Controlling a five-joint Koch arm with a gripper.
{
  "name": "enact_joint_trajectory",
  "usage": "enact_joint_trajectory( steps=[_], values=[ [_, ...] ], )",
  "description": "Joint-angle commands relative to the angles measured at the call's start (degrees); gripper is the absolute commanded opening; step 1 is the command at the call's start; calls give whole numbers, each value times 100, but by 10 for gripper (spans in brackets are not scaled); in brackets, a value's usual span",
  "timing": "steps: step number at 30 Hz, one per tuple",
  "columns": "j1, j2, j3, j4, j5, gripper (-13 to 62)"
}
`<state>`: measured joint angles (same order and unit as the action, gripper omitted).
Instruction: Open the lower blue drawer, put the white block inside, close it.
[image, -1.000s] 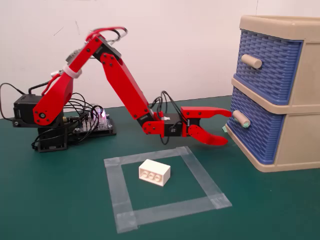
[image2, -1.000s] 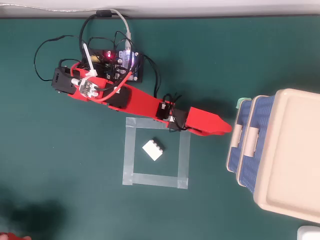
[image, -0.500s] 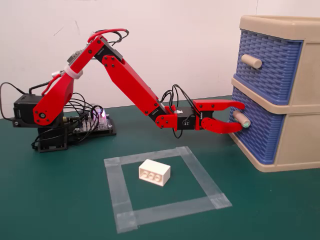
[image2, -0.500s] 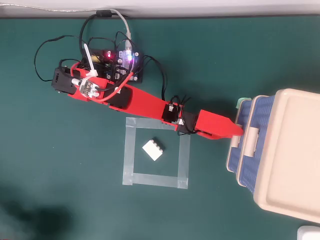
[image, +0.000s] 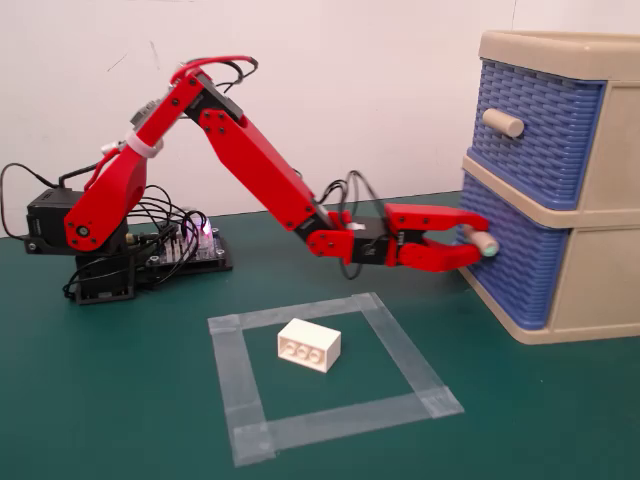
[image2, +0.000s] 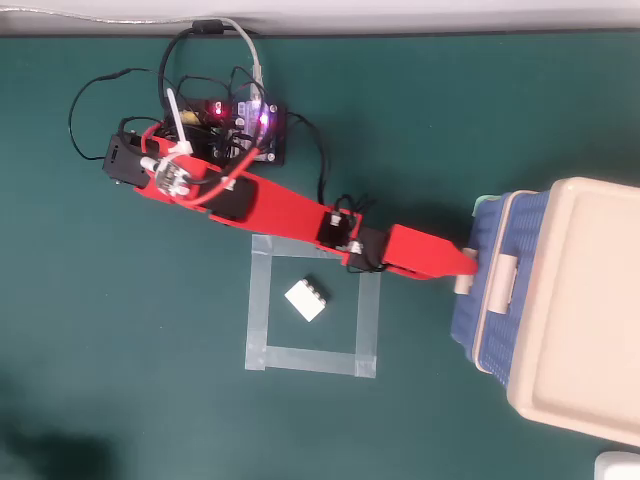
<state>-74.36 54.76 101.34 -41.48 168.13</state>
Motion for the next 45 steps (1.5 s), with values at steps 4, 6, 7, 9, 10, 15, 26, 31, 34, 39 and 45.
enact_joint_trajectory(
  steps=[4,6,7,9,10,15,26,31,34,39,45],
  values=[
    [237,1758,2092,9,694,-81],
    [308,2197,2549,26,712,-79],
    [325,2303,2646,35,712,-76],
    [343,2338,2760,35,721,-76],
    [360,2373,2821,35,721,-75],
    [527,2443,2848,9,650,324],
    [1063,6302,3973,4008,-431,339],
    [1494,6873,2083,8868,-2900,337],
    [1635,6091,888,10450,-4298,336],
    [1731,4702,211,10819,-5590,336],
    [1846,3867,62,9703,-5985,336]
  ],
)
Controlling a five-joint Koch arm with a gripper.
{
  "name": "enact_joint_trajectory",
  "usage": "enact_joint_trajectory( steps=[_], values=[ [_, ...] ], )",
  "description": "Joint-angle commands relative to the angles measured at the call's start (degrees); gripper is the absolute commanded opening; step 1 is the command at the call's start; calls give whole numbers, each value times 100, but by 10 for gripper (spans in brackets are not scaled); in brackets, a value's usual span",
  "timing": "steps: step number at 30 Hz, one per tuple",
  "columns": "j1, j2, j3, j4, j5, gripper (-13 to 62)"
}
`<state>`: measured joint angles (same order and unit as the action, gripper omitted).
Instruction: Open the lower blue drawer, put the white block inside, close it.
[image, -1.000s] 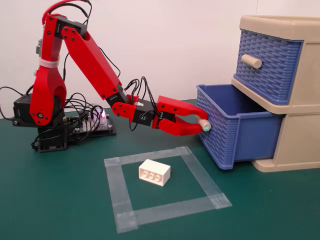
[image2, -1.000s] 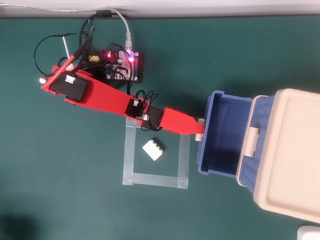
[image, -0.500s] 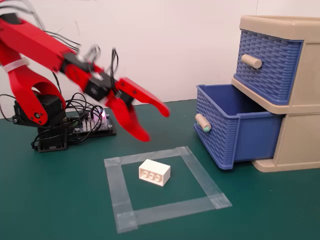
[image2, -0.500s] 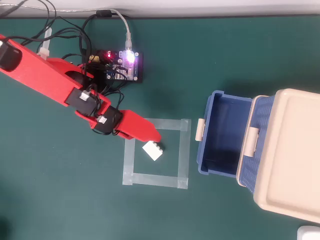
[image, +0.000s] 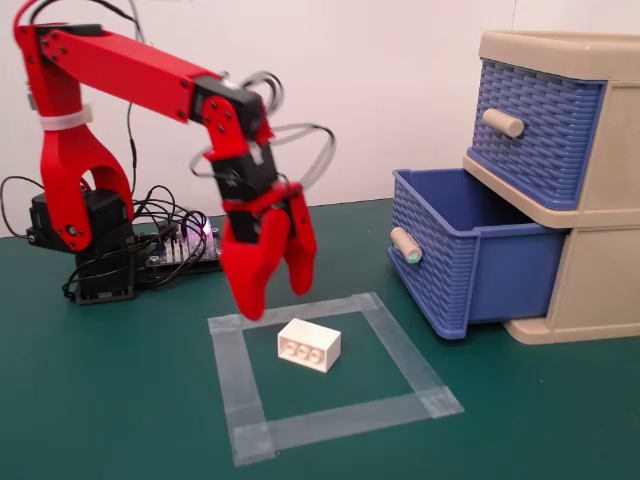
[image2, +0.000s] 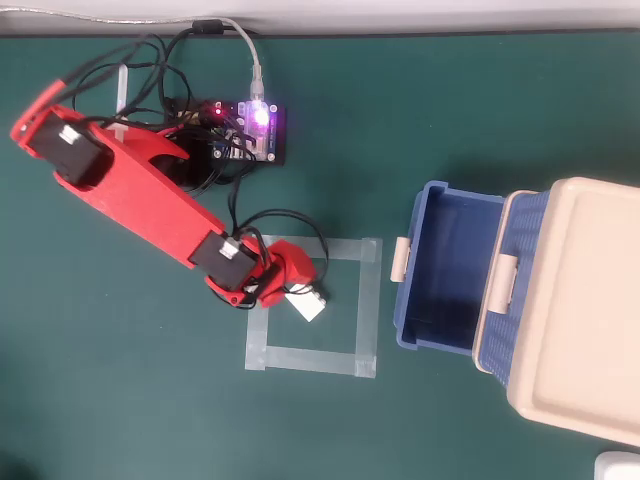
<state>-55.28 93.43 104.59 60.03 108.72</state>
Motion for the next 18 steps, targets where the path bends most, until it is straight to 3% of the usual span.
enact_joint_trajectory(
  steps=[1,10,18],
  values=[
    [-62,-105,-290,-642,-44,336],
    [149,-633,-510,-896,-167,331],
    [413,-888,-483,-905,-299,176]
  ],
)
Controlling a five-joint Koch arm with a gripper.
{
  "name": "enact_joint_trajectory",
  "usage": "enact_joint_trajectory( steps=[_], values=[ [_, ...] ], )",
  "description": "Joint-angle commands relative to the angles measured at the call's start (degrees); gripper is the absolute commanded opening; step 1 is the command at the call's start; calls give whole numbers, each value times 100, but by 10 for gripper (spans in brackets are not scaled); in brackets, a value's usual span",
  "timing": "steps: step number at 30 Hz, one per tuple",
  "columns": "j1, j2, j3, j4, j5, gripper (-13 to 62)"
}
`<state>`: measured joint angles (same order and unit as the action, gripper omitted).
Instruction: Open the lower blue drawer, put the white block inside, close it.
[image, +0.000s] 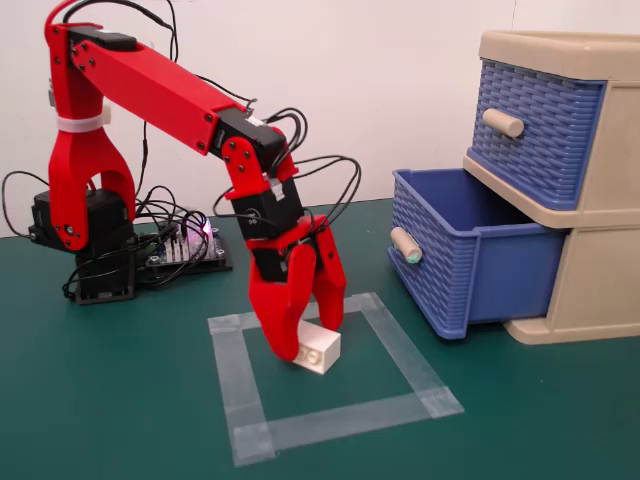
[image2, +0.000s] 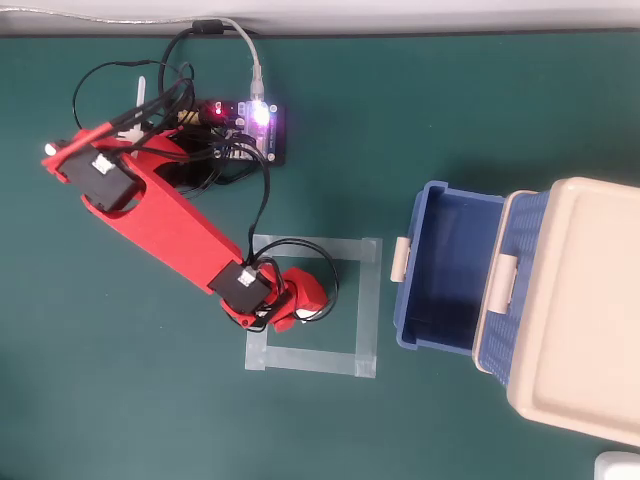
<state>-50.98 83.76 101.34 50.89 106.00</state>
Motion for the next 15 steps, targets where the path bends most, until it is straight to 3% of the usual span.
enact_joint_trajectory(
  steps=[1,3,6,11,15],
  values=[
    [9,53,-158,0,-44,158],
    [18,18,-149,0,-53,106],
    [44,53,-149,70,-79,-72],
    [132,88,-185,105,-79,-82],
    [237,844,-413,448,-9,-82]
  ],
)
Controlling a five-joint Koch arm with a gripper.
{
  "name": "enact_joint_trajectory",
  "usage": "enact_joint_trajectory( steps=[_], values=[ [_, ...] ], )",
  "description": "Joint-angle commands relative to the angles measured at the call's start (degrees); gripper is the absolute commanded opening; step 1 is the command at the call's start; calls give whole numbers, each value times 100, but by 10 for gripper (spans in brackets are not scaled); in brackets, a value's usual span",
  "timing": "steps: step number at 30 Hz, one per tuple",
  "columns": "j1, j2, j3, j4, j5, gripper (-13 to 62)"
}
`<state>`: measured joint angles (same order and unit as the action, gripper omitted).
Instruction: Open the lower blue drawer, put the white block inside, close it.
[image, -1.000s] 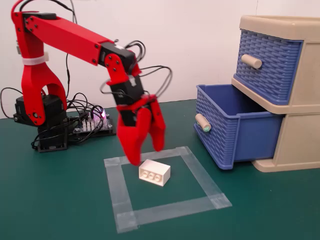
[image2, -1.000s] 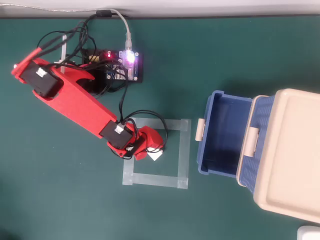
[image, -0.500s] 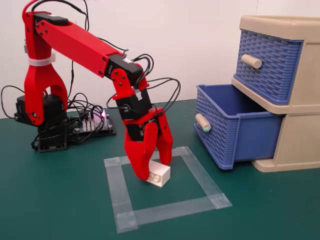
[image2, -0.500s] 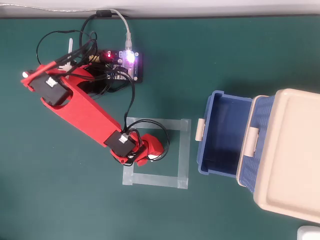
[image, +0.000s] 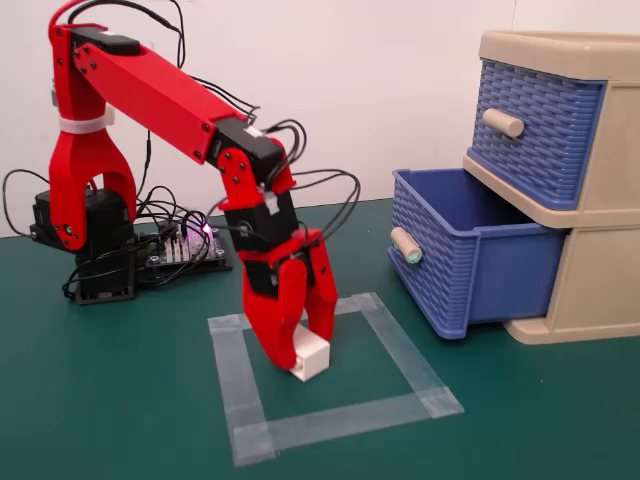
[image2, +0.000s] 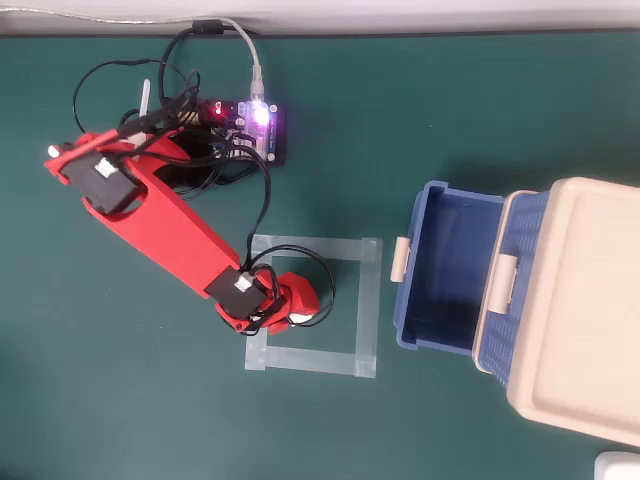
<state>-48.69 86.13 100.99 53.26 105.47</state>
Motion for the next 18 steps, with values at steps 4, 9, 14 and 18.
enact_joint_trajectory(
  steps=[4,9,14,18],
  values=[
    [18,1301,-1397,1072,896,-82],
    [-1195,967,-3094,1169,4140,-82],
    [-2171,-343,-4764,1187,6082,-82],
    [-2540,-1160,-5651,1222,6354,-80]
  ],
)
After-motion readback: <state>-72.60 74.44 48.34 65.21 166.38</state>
